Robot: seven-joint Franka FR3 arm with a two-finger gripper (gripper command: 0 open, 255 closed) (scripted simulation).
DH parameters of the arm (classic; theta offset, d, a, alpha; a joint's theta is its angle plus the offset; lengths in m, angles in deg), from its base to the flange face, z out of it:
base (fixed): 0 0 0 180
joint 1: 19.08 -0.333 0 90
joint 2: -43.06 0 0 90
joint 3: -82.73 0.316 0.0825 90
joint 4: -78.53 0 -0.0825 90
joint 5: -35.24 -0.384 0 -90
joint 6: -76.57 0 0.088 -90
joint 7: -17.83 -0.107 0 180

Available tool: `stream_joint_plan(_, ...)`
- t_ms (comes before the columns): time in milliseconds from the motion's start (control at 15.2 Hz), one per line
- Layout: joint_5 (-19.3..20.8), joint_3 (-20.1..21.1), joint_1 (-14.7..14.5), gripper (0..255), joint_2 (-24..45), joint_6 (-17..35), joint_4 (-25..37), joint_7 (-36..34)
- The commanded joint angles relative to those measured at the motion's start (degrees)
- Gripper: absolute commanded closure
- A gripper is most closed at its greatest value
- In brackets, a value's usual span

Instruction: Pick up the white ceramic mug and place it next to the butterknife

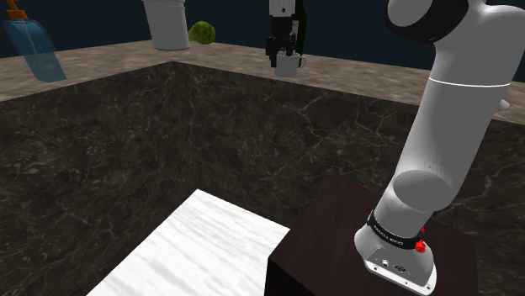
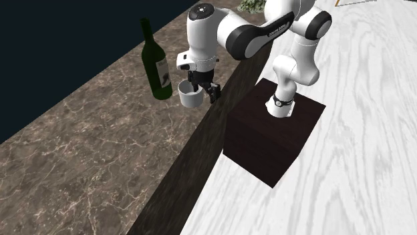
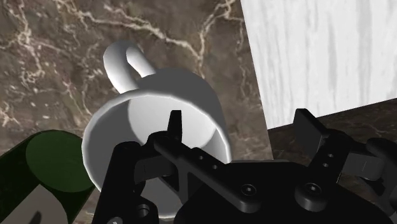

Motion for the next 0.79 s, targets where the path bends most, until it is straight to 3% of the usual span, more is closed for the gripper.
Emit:
stream_joint_plan(0,0.0,0.0,0.0,0,-0.02,0.05,-0.06,0.0)
stream_joint_plan(198,0.0,0.0,0.0,0,-0.01,0.04,-0.04,0.0)
stream_joint_plan(264,0.0,0.0,0.0,255,-0.01,0.04,-0.04,0.0)
stream_joint_plan(726,-0.02,0.01,-0.01,255,0.1,-0.02,0.12,-0.02)
